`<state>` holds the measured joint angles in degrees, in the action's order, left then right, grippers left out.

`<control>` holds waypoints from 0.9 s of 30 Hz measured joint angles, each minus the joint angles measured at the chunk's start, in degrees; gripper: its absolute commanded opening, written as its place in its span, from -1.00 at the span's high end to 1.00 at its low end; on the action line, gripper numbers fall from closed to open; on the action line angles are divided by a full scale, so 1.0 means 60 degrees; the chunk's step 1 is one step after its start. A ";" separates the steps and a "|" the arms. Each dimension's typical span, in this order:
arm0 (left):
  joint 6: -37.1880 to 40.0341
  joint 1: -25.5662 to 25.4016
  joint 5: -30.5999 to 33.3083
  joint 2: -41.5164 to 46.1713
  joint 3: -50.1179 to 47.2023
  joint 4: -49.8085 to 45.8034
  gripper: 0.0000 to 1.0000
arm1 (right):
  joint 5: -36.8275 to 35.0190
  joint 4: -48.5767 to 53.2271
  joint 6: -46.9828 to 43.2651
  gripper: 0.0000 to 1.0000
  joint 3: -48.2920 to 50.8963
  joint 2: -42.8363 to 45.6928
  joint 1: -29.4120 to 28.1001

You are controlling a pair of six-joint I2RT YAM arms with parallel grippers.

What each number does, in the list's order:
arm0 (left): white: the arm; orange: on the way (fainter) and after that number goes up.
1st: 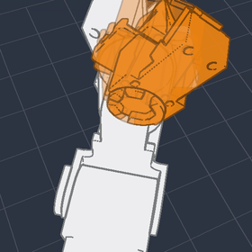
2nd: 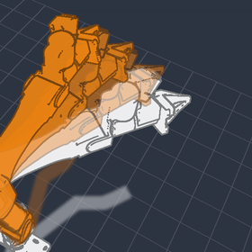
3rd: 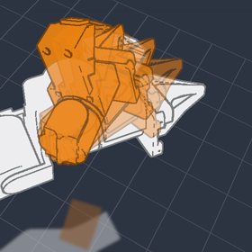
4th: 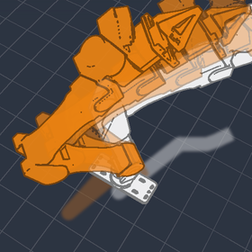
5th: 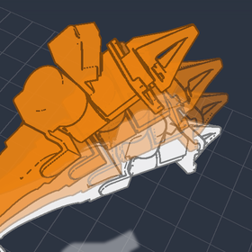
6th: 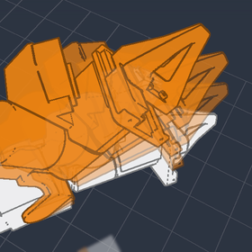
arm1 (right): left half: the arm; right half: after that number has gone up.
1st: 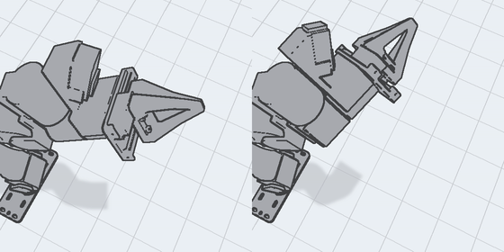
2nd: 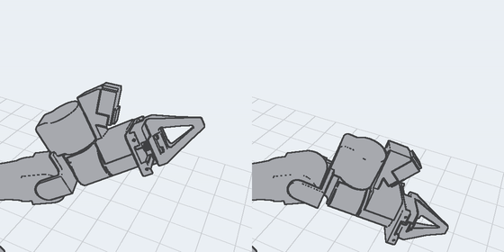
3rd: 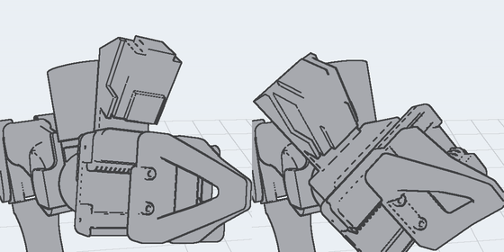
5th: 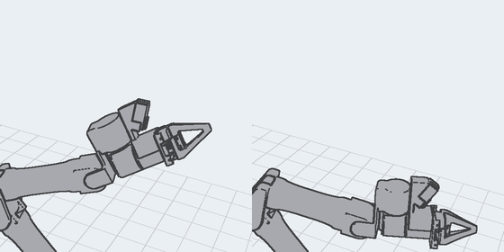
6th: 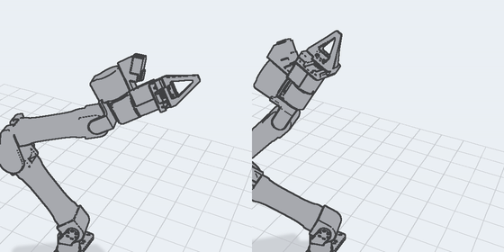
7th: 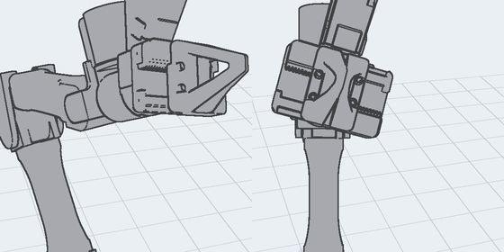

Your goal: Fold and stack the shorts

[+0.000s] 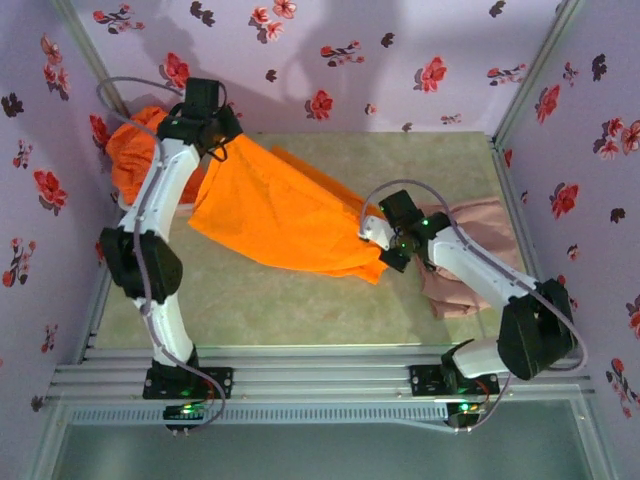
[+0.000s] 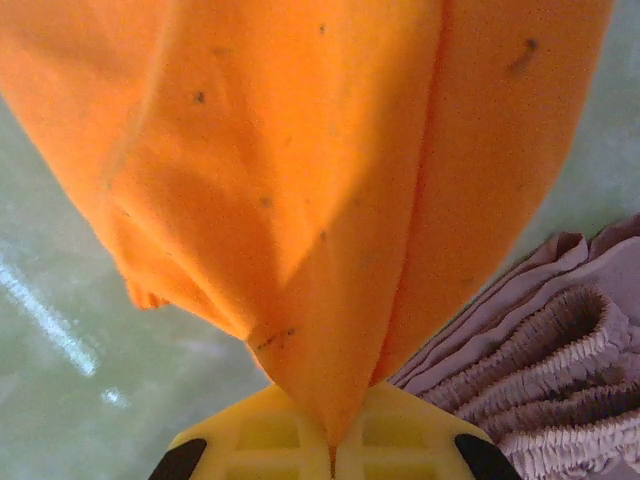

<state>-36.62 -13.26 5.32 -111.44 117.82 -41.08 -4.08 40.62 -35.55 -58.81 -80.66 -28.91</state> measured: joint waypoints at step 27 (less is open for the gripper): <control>-0.0619 -0.0182 -0.1137 -0.5978 0.5457 0.0790 -0.19 | -0.0583 -0.0131 0.1191 -0.37 -0.3683 -0.3956 0.1752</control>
<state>-40.34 -14.35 -1.50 -147.30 150.56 -36.34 -7.57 39.83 -28.40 -80.90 -104.40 -18.39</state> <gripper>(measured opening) 0.461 0.606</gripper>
